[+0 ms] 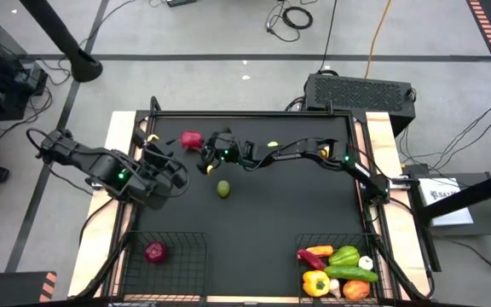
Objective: Sort produce into baskets
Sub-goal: Put the red apple into the left wire basket
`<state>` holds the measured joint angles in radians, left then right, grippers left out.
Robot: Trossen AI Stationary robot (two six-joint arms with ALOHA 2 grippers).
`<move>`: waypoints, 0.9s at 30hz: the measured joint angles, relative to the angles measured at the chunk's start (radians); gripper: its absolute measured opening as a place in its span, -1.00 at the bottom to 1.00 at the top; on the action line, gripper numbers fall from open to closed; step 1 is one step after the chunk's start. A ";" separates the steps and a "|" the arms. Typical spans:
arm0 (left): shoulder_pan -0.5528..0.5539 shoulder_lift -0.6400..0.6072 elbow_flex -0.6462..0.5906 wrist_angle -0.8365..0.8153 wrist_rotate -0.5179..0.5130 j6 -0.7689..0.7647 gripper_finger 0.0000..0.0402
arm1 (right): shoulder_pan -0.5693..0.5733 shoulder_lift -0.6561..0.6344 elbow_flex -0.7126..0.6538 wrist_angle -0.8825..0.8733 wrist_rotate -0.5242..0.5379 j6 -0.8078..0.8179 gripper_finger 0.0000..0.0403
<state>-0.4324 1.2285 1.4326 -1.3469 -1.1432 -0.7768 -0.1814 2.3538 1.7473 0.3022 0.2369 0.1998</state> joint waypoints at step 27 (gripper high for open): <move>0.095 0.000 0.000 -0.009 0.051 0.032 -0.09 | -0.033 0.294 0.350 0.034 0.135 0.077 -0.20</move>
<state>-0.3378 1.2285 1.4326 -1.3556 -1.0921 -0.7452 -0.2139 2.6477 2.0975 0.3359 0.3721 0.2764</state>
